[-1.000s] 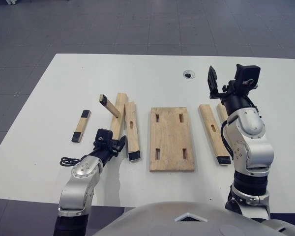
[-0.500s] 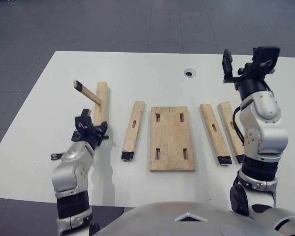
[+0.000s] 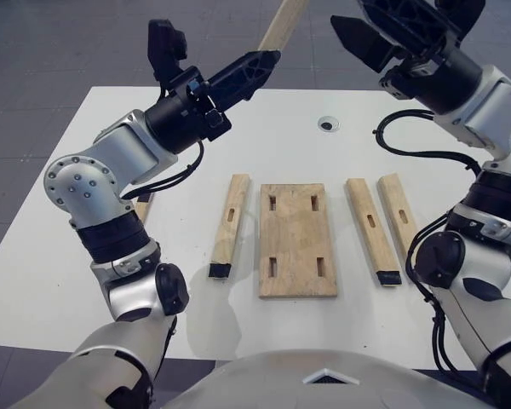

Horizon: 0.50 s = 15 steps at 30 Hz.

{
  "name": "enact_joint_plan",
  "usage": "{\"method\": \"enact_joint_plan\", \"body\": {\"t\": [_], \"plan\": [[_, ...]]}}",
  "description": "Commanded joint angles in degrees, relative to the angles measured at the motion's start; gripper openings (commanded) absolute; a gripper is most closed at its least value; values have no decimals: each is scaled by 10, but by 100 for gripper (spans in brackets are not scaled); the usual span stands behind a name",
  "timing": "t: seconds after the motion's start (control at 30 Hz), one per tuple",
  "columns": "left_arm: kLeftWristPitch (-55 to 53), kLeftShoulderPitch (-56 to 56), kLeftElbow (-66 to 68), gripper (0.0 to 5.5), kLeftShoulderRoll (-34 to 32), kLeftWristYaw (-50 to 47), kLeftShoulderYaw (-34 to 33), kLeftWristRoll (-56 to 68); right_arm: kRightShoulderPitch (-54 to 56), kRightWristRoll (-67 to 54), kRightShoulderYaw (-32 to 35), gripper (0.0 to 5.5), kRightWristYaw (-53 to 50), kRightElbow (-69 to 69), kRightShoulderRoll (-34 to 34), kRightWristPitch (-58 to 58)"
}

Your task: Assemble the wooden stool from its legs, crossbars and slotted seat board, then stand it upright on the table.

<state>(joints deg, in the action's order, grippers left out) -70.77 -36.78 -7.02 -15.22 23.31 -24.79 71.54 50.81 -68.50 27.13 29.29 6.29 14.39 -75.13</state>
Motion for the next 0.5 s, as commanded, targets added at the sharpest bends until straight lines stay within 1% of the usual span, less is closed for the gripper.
{"method": "enact_joint_plan", "body": {"t": [0.03, 0.2, 0.33, 0.37, 0.4, 0.43, 0.5], "plan": [[4, -4, -8, 203, -1, 1, 26, 20, 13, -27, -16, 550, -2, -4, 6, -9], [9, 13, -24, 203, 2, 1, 54, 44, 16, -36, -44, 550, 4, -1, 11, -4], [0, 32, -32, 203, -14, 16, 73, 64, 29, -52, -51, 550, 17, 15, 17, -2], [0, 37, -30, 203, -20, 22, 76, 65, 35, -72, -45, 524, 22, 25, 18, -10], [1, 41, -28, 203, -25, 25, 77, 66, 38, -89, -40, 513, 29, 30, 21, -17], [3, 43, -25, 203, -30, 29, 80, 64, 40, -108, -37, 484, 38, 33, 25, -26], [8, 49, -21, 203, -38, 36, 86, 60, 42, -139, -40, 453, 52, 34, 34, -42]]}}
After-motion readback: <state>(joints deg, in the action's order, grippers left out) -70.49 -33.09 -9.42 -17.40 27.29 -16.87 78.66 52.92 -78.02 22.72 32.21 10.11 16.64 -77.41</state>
